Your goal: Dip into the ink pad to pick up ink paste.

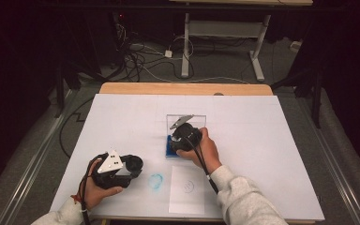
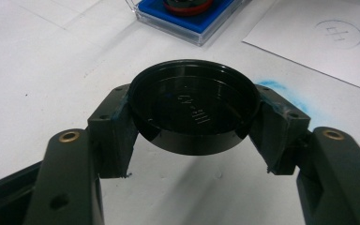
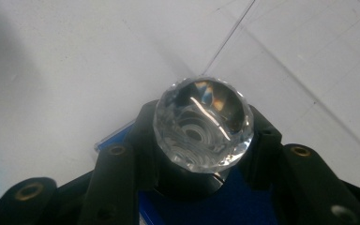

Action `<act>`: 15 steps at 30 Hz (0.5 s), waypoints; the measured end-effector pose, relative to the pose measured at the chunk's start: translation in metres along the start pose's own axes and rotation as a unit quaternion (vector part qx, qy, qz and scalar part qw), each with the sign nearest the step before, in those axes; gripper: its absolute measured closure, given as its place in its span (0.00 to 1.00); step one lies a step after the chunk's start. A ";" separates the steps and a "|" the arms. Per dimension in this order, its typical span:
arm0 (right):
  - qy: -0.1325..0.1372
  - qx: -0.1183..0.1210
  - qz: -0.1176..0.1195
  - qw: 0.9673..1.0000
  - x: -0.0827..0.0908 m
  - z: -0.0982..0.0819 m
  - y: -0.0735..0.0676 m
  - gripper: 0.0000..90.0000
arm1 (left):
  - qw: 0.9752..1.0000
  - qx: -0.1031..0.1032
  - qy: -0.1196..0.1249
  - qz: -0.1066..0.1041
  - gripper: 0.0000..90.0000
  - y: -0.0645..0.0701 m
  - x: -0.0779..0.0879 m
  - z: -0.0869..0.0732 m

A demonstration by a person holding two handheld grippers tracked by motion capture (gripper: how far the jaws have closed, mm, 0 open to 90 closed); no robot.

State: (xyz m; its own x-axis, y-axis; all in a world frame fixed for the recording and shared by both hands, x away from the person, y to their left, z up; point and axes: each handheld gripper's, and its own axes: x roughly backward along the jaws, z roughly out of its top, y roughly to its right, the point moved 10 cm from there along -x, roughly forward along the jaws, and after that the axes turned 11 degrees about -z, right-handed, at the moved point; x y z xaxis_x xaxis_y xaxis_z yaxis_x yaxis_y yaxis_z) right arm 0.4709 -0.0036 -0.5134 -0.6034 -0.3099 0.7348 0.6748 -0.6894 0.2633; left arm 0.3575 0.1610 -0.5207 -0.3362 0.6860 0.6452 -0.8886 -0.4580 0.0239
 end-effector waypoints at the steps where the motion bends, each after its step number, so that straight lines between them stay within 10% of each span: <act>1: -0.002 -0.001 0.000 1.000 0.000 0.000 0.000 0.63 | 1.000 -0.001 0.000 -0.001 0.41 0.000 0.000 0.000; 15: 0.022 -0.034 0.026 0.999 0.008 0.000 0.002 0.63 | 1.000 0.003 0.002 0.003 0.41 -0.002 0.002 -0.001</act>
State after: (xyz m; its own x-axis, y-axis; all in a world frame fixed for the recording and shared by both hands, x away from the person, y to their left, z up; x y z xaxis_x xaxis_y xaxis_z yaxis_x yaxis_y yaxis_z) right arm 0.4677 -0.0076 -0.5074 -0.5872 -0.3747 0.7175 0.6764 -0.7141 0.1806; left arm 0.3583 0.1639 -0.5203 -0.3426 0.6858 0.6421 -0.8850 -0.4649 0.0243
